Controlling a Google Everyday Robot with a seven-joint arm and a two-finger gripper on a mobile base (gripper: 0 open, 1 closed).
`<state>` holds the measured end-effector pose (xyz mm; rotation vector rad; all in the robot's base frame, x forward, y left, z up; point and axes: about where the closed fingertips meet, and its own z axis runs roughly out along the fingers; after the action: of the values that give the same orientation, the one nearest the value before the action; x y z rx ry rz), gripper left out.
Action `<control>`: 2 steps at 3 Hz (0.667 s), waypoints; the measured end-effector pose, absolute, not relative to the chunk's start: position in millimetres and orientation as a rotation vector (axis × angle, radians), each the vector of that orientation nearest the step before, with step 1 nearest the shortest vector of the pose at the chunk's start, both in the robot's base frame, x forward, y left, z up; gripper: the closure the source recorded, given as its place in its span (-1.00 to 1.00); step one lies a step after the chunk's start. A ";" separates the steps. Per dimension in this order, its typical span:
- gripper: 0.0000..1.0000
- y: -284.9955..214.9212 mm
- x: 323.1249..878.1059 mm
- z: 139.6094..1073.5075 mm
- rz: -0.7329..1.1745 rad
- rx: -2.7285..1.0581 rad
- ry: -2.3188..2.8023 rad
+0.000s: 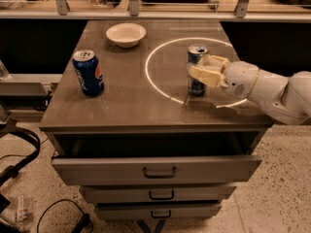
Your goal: Place redbull can upright
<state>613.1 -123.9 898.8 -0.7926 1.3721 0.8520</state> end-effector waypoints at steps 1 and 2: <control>0.63 -122.4 613.0 899.0 0.854 -0.794 1.372; 0.19 -122.3 613.0 899.1 0.854 -0.795 1.372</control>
Offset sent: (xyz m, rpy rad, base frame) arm -0.0001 0.0014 0.0002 -0.0001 0.0001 0.0024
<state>613.0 -122.3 899.1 -0.7945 1.3715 0.8539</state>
